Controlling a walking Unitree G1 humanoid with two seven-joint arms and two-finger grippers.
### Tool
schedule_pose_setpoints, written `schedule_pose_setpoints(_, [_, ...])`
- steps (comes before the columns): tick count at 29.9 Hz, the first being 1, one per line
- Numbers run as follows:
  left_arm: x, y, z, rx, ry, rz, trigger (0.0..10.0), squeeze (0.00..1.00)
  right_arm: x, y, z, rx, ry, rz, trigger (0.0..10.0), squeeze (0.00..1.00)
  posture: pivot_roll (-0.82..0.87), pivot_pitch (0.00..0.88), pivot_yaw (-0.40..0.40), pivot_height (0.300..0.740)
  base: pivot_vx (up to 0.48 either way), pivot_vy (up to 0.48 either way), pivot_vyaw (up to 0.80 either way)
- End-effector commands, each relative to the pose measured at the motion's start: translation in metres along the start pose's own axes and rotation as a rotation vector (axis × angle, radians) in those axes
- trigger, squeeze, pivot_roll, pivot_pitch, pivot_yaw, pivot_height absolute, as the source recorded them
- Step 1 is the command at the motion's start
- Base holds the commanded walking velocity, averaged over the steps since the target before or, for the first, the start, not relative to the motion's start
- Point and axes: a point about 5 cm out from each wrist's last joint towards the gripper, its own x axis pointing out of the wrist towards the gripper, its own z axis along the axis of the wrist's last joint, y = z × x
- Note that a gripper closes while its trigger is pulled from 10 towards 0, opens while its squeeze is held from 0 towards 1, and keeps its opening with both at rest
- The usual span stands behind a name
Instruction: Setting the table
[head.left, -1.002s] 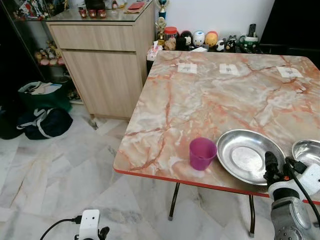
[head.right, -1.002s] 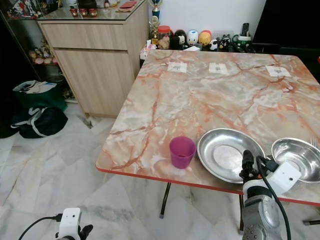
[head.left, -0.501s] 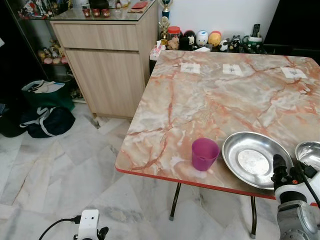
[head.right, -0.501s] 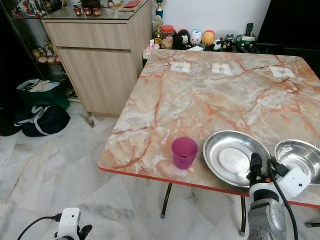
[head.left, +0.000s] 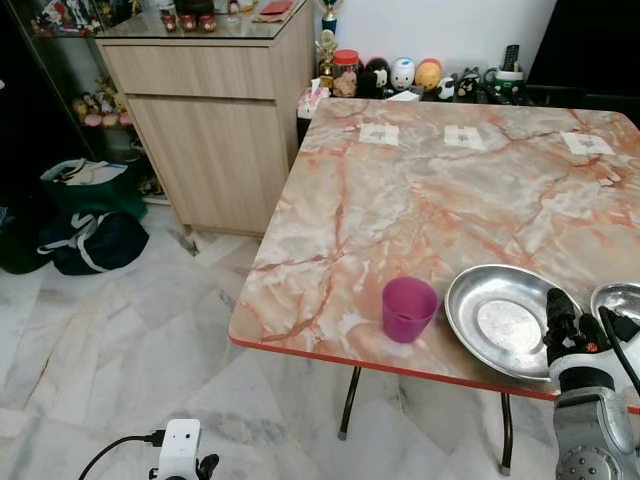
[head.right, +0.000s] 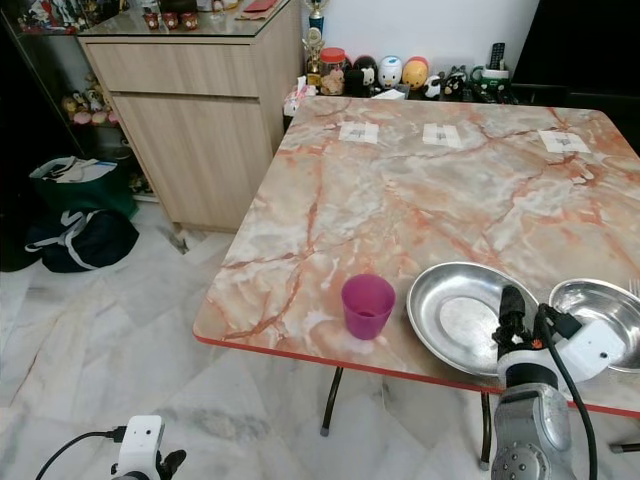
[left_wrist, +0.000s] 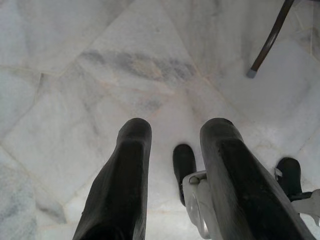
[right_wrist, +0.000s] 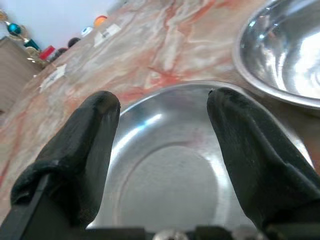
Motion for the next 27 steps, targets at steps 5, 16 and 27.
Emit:
schedule_pose_setpoints(5, [-0.001, 0.003, -0.003, 0.032, 0.021, 0.003, 10.0, 0.00, -0.017, -0.015, 0.009, 0.012, -0.027, -0.059, 10.0, 0.00, -0.08, 0.053, 0.032, 0.740, 0.000, 0.000, 0.00])
schedule_pose_setpoints(16, [-0.001, 0.003, -0.002, 0.042, 0.019, -0.001, 10.0, 0.00, -0.027, -0.040, 0.007, 0.056, -0.001, -0.144, 10.0, 0.00, -0.09, 0.053, 0.034, 0.740, 0.000, 0.000, 0.00])
schedule_pose_setpoints(27, [0.000, 0.002, -0.002, 0.047, 0.020, -0.001, 10.0, 0.00, -0.014, -0.041, -0.004, 0.037, 0.098, -0.122, 10.0, 0.00, -0.07, 0.048, 0.029, 0.740, 0.000, 0.000, 0.00])
